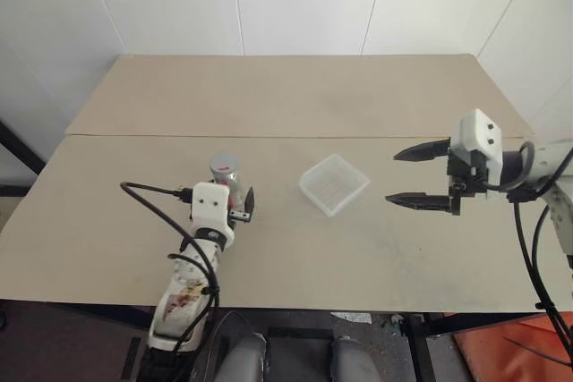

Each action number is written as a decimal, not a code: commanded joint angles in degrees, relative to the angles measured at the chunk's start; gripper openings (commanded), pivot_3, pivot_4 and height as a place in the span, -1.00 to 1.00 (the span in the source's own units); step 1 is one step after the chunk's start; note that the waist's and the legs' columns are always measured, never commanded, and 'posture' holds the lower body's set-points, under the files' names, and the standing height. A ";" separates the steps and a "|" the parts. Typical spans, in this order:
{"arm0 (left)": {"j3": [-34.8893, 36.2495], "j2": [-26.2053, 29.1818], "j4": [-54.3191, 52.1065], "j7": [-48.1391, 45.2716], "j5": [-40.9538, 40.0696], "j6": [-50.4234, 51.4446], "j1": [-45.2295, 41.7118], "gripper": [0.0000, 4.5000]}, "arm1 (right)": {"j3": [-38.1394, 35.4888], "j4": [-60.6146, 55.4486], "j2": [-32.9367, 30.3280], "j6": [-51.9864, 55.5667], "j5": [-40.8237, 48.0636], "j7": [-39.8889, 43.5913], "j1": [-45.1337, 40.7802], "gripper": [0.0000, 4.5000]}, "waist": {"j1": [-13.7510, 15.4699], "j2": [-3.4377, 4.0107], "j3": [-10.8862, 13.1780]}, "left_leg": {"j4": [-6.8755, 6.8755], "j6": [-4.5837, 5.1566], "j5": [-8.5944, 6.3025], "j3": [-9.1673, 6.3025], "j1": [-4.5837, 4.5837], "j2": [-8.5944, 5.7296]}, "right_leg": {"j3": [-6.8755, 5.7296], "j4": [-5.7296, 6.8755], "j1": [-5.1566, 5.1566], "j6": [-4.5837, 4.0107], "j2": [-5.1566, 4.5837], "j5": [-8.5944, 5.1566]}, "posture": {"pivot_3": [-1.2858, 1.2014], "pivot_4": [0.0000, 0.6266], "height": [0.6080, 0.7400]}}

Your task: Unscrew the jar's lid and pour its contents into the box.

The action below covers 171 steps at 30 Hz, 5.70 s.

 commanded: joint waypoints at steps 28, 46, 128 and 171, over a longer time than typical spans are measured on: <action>4.52 -2.34 6.94 1.96 3.91 -7.79 -8.27 -0.13 | -3.51 -6.37 -2.02 -0.48 3.57 2.47 -0.09 1.00 | -0.04 -0.02 0.01 | 0.06 -0.01 0.00 -0.01 -0.11 -0.04 | -0.02 0.02 -0.08 0.07 0.00 0.03 | 0.03 -0.52 1.00; 11.81 34.68 16.70 -71.13 -34.92 9.43 -26.96 -0.13 | 4.99 -10.20 26.65 17.27 13.44 -19.97 -19.64 1.00 | -1.58 0.01 0.02 | 0.06 -0.10 0.06 -0.18 -0.15 0.01 | -0.02 0.21 -0.30 0.03 0.12 0.03 | 0.03 -0.52 1.00; 7.19 25.21 27.91 -78.36 -27.87 -2.87 -32.88 -0.13 | 17.13 -6.25 39.98 19.35 -1.05 -39.82 -26.47 0.96 | -3.37 -0.01 0.00 | 0.08 -0.33 0.22 -0.02 -0.44 0.05 | 0.12 1.20 -1.24 -0.02 0.18 0.06 | 0.03 -0.52 1.00; 7.54 27.18 30.42 -79.11 -28.06 -2.89 -34.50 -0.13 | 4.83 -10.12 29.88 20.33 9.36 -29.02 -21.83 0.96 | -3.46 -0.02 0.01 | 0.05 -0.30 0.20 0.04 -0.38 0.08 | 0.13 1.03 -1.14 -0.02 0.18 0.06 | 0.03 -0.52 1.00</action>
